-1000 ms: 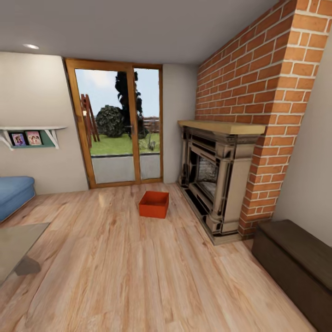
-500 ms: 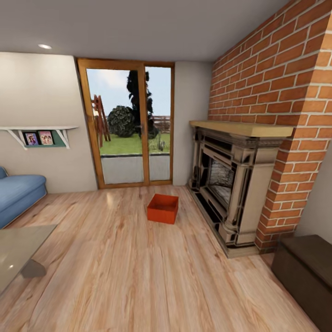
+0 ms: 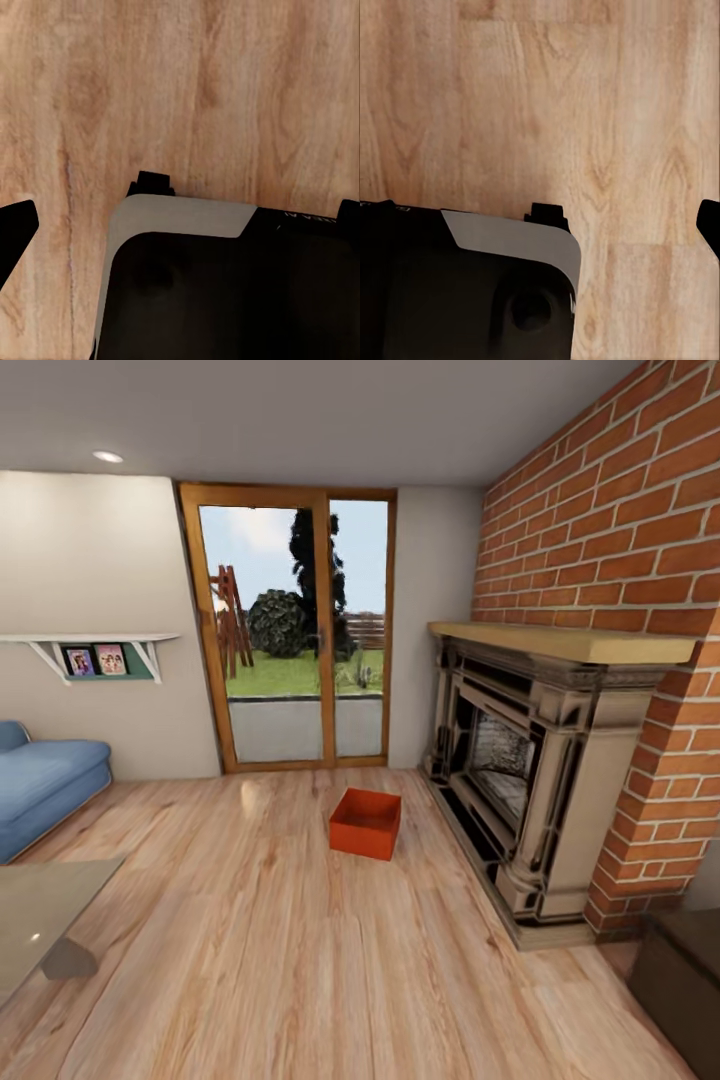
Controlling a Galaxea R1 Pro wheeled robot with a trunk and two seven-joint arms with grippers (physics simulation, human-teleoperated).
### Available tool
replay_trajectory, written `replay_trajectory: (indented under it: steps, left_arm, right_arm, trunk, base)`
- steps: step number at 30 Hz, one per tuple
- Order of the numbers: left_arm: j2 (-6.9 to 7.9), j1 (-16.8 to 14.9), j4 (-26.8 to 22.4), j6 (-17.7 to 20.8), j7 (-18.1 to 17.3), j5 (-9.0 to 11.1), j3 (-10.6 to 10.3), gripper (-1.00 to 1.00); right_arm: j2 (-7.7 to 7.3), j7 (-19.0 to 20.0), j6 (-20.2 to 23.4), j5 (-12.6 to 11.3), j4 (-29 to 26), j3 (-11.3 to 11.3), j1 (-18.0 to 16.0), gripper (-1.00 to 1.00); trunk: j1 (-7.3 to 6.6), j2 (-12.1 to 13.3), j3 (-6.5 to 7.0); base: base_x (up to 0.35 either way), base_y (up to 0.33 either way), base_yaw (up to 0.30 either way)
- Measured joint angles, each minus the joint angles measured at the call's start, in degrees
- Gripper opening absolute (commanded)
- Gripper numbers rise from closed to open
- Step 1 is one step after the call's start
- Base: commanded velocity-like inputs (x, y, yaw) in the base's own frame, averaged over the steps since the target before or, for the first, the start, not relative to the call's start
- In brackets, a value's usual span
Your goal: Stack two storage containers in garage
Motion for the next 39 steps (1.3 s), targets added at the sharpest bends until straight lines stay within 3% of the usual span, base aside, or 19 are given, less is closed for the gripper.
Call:
replay_trajectory:
  steps: [16, 39]
  left_arm:
    - [0.0, 0.0, 0.0, 0.0, 0.0, 0.0, 0.0, 1.0]
    - [0.08, 0.0, 0.0, 0.0, 0.0, 0.0, 0.0, 1.0]
  right_arm:
    - [0.07, 0.0, -0.3, 0.0, 0.0, 0.0, 0.0, 1.0]
    - [0.02, 0.0, -0.3, 0.0, 0.0, 0.0, 0.0, 1.0]
  trunk:
    - [0.0, 0.0, 0.0]
    - [0.0, 0.0, 0.0]
  base:
    - [0.321, 0.0, 0.258]
    - [0.321, 0.0, 0.01]
